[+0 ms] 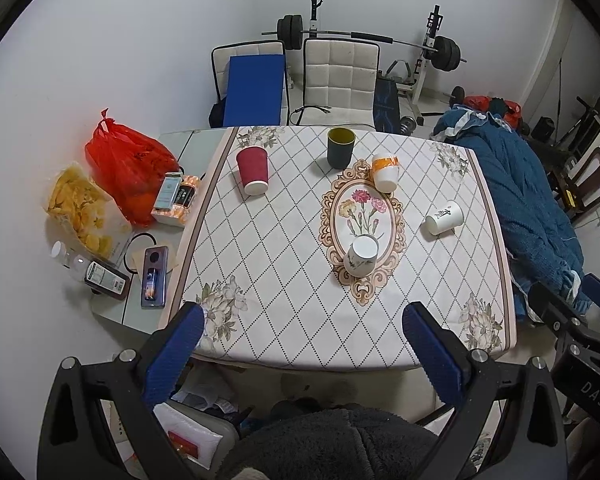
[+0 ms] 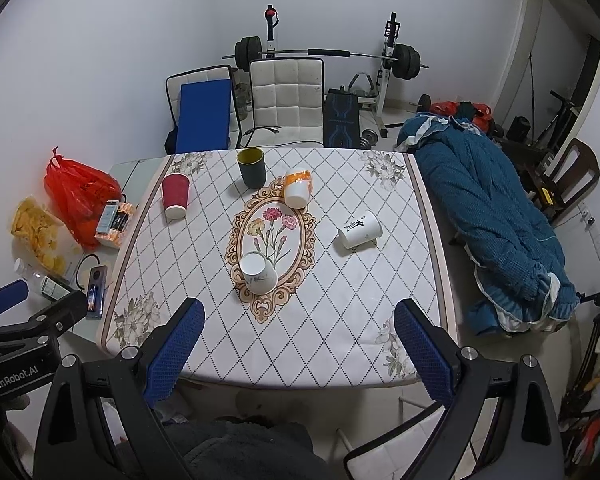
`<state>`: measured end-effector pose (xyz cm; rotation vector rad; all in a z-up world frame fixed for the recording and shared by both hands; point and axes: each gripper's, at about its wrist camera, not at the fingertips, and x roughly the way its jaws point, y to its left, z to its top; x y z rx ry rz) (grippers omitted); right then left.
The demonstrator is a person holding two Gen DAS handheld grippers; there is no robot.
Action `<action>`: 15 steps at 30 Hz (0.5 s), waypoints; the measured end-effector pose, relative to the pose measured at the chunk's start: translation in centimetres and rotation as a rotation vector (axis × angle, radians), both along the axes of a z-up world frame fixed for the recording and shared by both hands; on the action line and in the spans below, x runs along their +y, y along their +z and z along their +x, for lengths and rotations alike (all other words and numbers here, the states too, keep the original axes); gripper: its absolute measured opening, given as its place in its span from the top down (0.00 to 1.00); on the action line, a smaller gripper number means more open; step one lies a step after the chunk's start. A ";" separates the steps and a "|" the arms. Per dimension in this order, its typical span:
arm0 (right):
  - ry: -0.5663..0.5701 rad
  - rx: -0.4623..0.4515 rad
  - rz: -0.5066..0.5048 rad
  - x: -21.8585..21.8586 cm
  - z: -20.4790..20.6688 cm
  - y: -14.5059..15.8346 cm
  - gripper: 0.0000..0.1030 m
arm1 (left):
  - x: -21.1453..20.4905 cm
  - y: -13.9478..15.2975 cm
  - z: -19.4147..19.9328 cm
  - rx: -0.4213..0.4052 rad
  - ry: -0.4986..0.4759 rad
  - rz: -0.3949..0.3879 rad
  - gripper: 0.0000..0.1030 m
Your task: Flip cup upside down
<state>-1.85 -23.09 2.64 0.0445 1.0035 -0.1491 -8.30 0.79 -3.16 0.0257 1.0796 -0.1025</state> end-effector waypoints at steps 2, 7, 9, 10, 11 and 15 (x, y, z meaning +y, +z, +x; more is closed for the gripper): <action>0.002 0.002 0.003 -0.2 0.1 -0.2 0.05 | 0.0 0.0 0.0 0.000 0.000 0.001 0.01; 0.007 0.005 0.003 -0.4 0.1 -0.3 0.05 | 0.0 0.0 0.0 -0.001 0.000 0.001 0.01; 0.007 0.004 0.004 -0.4 0.1 -0.3 0.05 | 0.0 0.0 0.0 0.000 0.001 0.000 0.01; 0.008 0.004 0.003 -0.4 0.1 -0.4 0.05 | -0.1 0.0 0.0 0.000 0.001 0.000 0.01; 0.007 0.004 0.004 -0.4 0.1 -0.3 0.05 | -0.1 0.0 0.0 -0.001 0.001 0.001 0.01; 0.008 0.005 0.006 -0.5 0.1 -0.4 0.05 | -0.1 -0.1 0.0 0.001 0.001 0.008 0.01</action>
